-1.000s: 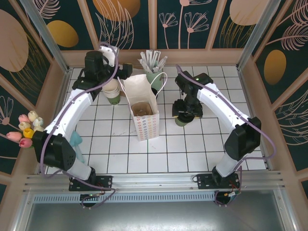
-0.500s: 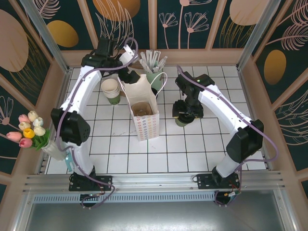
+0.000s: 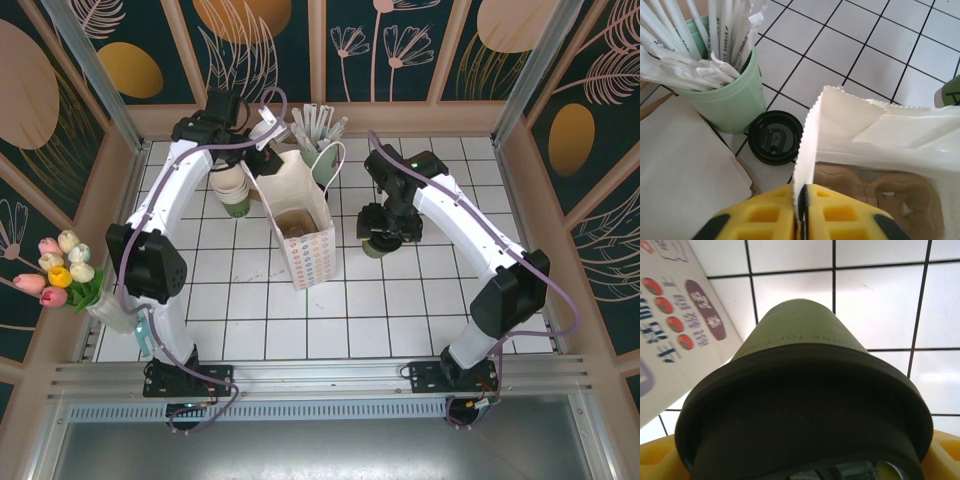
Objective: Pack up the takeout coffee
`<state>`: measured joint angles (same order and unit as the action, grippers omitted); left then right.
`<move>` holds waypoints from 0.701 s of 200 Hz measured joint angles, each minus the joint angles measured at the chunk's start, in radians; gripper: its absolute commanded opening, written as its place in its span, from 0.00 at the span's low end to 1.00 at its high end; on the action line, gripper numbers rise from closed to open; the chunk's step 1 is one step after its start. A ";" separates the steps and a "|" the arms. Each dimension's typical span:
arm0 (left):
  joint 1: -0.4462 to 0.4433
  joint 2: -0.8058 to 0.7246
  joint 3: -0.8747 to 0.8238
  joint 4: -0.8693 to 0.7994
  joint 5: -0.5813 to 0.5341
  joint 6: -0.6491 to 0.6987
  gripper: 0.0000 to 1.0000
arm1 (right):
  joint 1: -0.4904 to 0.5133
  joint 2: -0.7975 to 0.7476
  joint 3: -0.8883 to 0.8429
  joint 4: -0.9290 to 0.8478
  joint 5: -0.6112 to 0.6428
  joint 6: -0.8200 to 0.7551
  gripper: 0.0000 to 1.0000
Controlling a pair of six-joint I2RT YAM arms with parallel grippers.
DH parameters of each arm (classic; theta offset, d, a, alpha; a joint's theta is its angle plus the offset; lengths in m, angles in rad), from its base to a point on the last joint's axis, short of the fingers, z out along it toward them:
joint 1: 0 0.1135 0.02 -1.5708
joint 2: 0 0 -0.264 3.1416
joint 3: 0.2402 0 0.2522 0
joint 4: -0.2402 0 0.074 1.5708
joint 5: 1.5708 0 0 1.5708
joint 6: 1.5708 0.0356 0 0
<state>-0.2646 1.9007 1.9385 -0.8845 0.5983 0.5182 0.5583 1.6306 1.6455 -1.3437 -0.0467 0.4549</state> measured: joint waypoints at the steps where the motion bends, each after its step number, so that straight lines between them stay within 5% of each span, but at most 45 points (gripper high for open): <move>1: 0.000 -0.003 -0.004 0.002 0.000 0.002 0.00 | 0.000 0.000 0.001 0.000 0.000 0.000 0.73; 58: 0.000 -0.238 -0.241 0.131 -0.043 -0.192 0.00 | 0.000 -0.053 0.023 -0.001 -0.006 0.000 0.73; 140: -0.001 -0.565 -0.396 0.206 -0.350 -0.559 0.00 | 0.003 -0.060 0.113 -0.001 -0.034 -0.004 0.72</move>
<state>-0.2653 1.3354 1.5425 -0.6781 0.2485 -0.0410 0.5617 1.5711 1.7584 -1.3445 -0.0807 0.4507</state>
